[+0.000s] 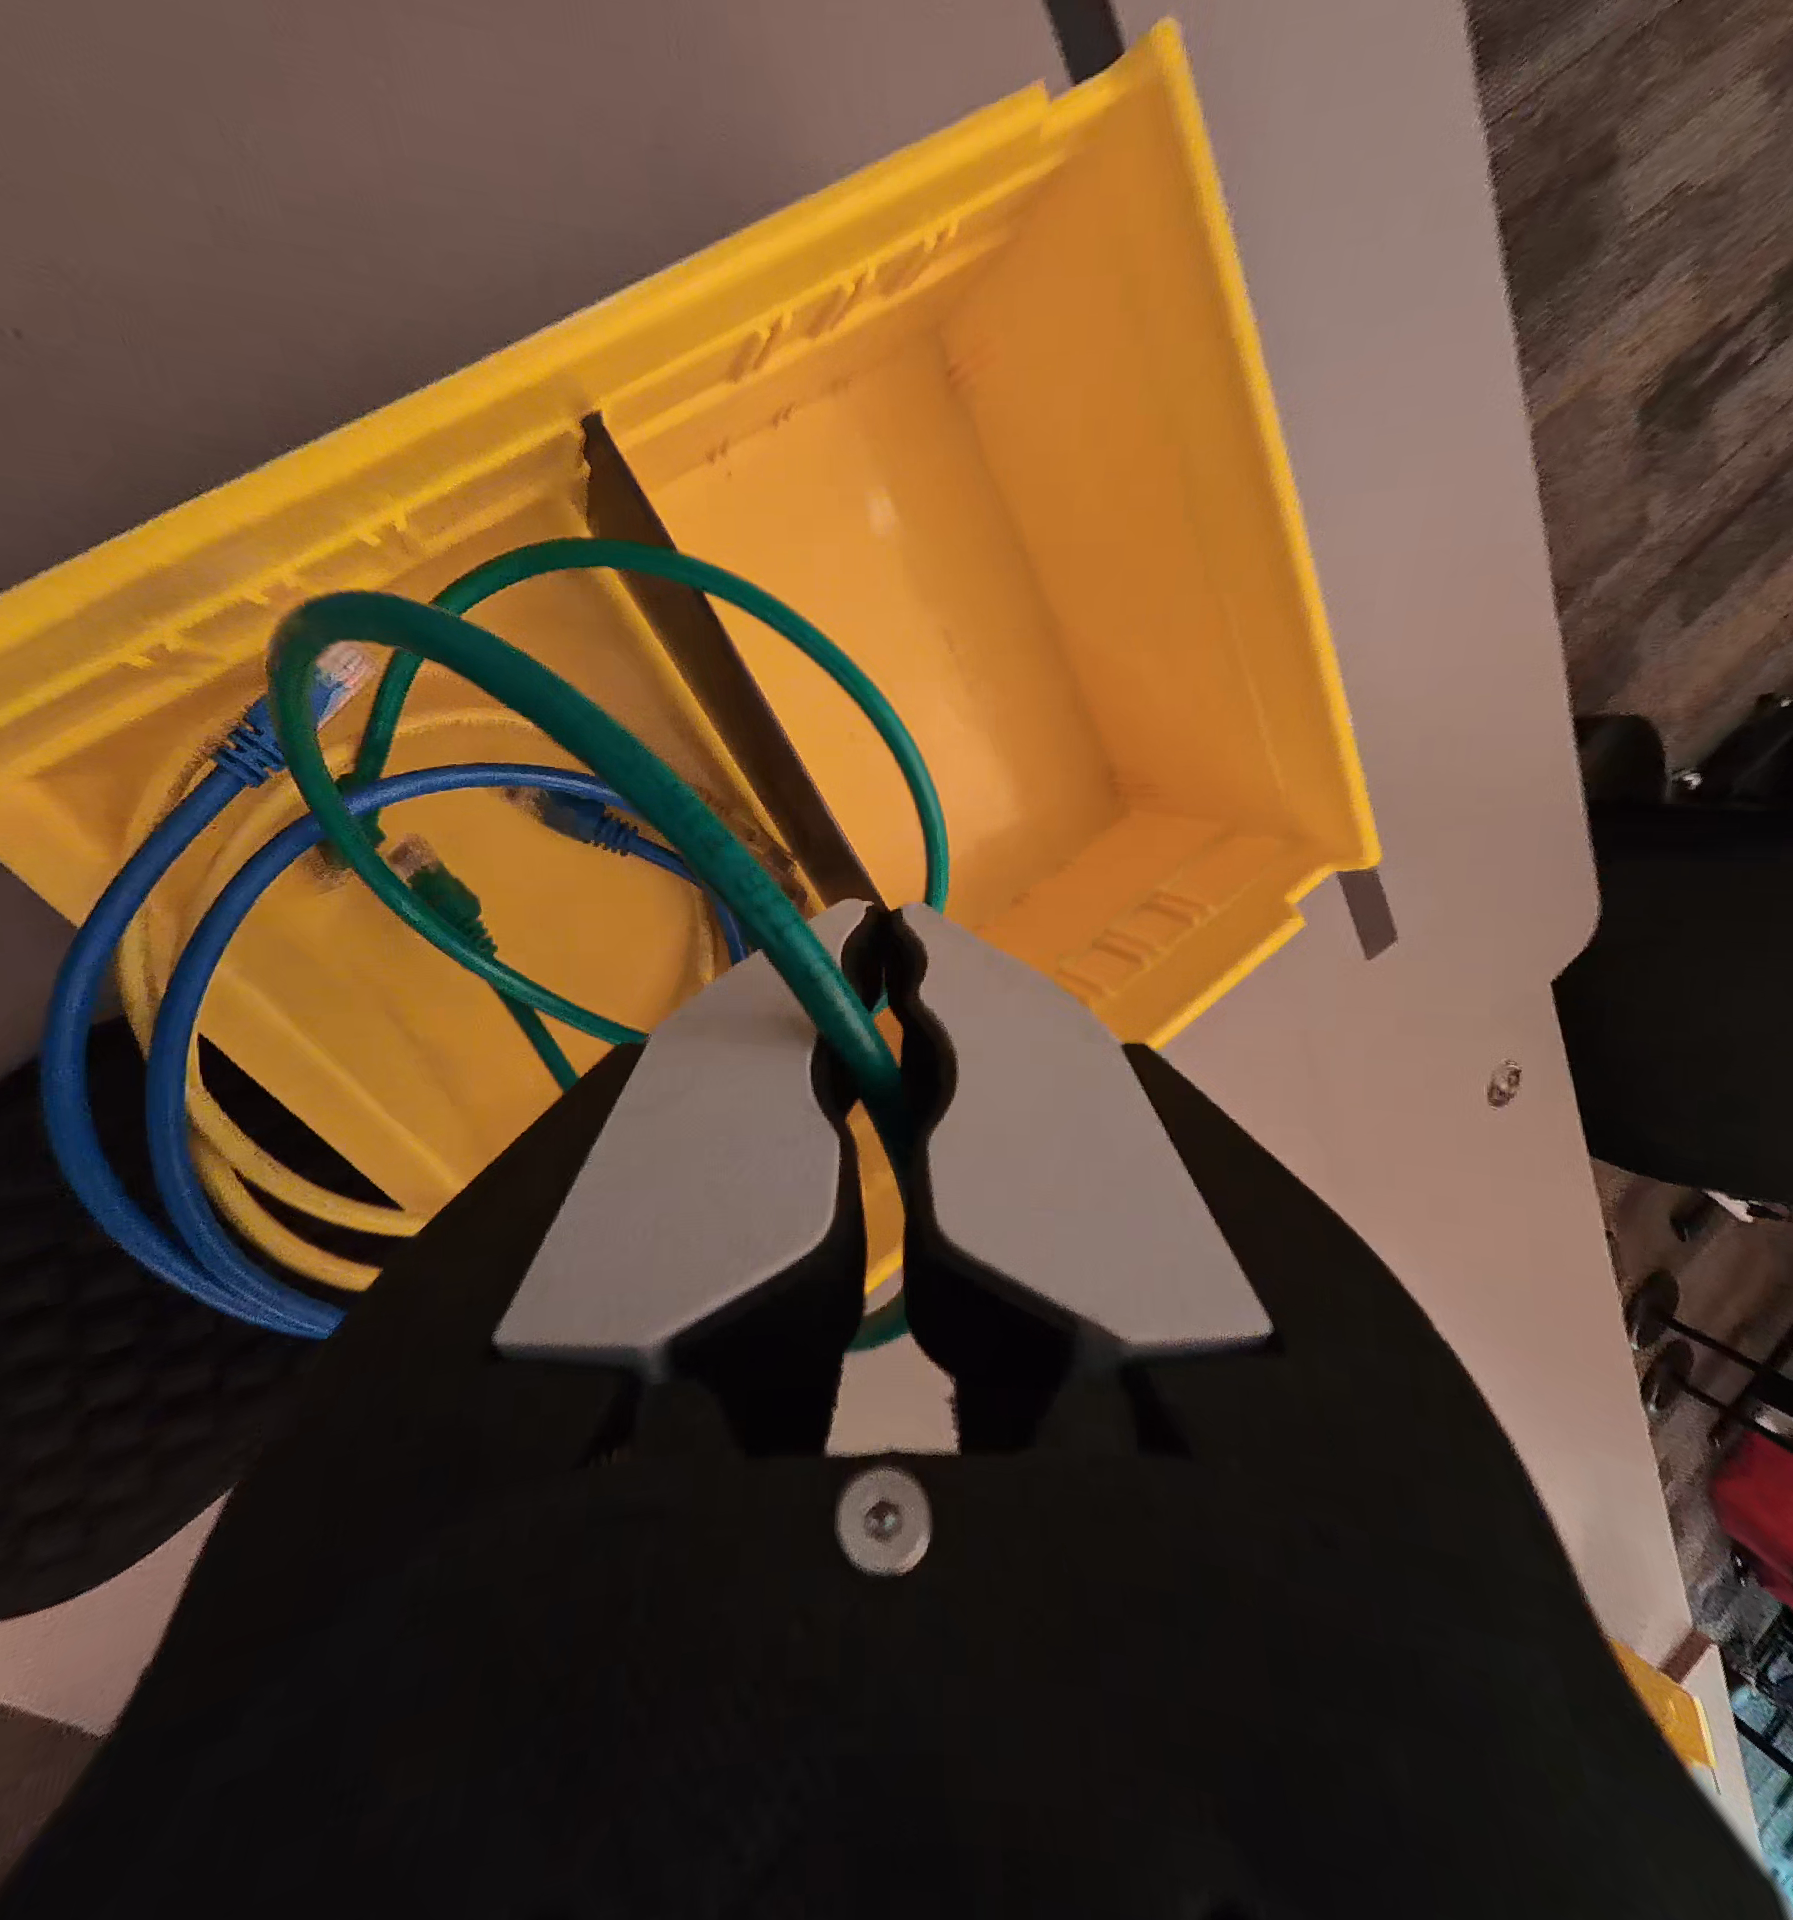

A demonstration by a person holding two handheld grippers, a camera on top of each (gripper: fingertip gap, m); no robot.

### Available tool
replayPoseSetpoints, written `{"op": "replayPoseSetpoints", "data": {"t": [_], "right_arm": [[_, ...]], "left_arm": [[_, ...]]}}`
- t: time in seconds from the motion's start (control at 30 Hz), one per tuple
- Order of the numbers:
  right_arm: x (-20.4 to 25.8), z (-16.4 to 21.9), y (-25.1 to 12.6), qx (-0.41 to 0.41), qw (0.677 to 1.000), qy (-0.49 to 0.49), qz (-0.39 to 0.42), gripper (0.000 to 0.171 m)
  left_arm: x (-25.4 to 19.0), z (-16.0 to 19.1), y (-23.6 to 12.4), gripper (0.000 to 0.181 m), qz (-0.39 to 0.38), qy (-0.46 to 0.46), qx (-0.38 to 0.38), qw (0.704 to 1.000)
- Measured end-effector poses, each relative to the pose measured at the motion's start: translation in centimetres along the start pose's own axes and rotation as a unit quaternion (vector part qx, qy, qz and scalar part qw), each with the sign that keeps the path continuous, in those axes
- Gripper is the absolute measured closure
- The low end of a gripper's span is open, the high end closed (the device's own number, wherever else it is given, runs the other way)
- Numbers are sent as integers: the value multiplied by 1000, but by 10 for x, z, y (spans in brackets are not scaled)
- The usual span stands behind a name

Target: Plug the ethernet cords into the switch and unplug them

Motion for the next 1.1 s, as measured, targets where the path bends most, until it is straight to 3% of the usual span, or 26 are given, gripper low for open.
{"op": "replayPoseSetpoints", "data": {"t": [0.13, 0.23, 0.3, 0.37, 0.47, 0.63, 0.73, 0.83, 1.0, 1.1], "right_arm": [[-6, 0, -28, -35, 994, 7, 100, 170], [4, 0, -42, -52, 961, -29, 271, 170], [24, 4, -36, -49, 945, -39, 321, 170], [48, 13, -14, -26, 966, -30, 254, 166], [62, 24, 0, 4, 977, 8, 213, 129], [72, 5, -49, -95, 979, 60, 170, 107], [106, -32, -101, -255, 962, 51, 80, 108], [154, -70, -134, -423, 902, 21, -83, 108], [191, -104, -127, -443, 868, 13, -225, 104], [196, -108, -119, -466, 851, 27, -240, 133]], "left_arm": [[4, -1, -5, 144, -2, -15, -15, 1000], [10, 0, -8, 145, -10, -28, -22, 999], [13, 1, -9, 144, -4, -38, -28, 999], [15, 1, -10, 144, 9, -51, -38, 998], [14, 0, -11, 144, 35, -67, -59, 995], [11, -3, -12, 144, 118, -110, -101, 982], [9, -6, -13, 144, 173, -145, -134, 965], [4, -11, -13, 145, 227, -172, -169, 944], [-5, -17, -12, 145, 260, -182, -190, 929], [-10, -19, -10, 144, 283, -189, -201, 919]]}}
Point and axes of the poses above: each gripper's, where its closed fingertips meet, y out along the fingers, z out of its underside, x = y × z across the jaws, the point moved 8 cm from there along -y, back along the fingers, and after that the axes turned 3 degrees about x, right-handed, at the moved point
